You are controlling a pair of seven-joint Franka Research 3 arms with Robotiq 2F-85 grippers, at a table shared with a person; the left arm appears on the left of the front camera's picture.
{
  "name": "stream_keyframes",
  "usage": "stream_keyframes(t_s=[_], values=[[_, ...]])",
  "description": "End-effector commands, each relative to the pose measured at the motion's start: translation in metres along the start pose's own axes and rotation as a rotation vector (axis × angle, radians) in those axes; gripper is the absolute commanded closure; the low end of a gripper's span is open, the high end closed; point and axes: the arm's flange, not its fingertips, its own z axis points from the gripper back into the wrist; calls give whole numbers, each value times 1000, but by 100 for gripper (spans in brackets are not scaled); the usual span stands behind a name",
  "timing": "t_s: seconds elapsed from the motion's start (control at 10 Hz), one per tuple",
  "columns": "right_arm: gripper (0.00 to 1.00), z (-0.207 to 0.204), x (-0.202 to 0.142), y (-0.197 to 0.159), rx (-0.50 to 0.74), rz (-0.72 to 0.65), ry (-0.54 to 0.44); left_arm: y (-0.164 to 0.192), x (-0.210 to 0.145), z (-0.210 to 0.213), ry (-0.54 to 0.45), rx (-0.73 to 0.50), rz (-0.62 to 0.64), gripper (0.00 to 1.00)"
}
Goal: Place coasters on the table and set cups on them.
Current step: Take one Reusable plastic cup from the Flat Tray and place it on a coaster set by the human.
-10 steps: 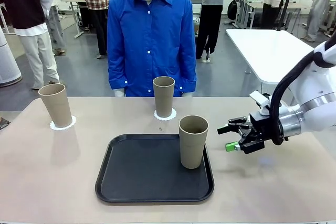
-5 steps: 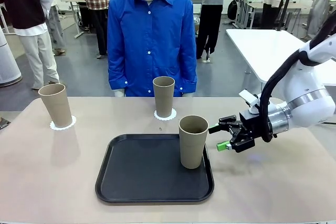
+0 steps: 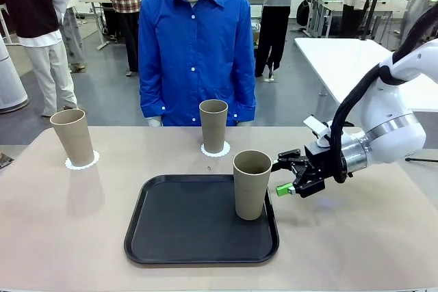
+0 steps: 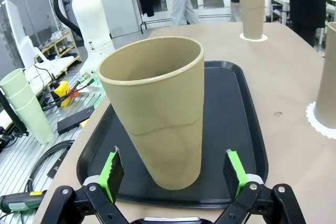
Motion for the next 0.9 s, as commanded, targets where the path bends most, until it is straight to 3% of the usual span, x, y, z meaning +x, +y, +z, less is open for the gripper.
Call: stream_keyframes(t_s=[0.0,0.8], values=[[0,-12,-1,-12,-14,41,-34,-2,-2,2,8,-3,-2,0],[0,-44,-2,-12,91,66,-30,-2,-2,2,8,-3,-2,0]])
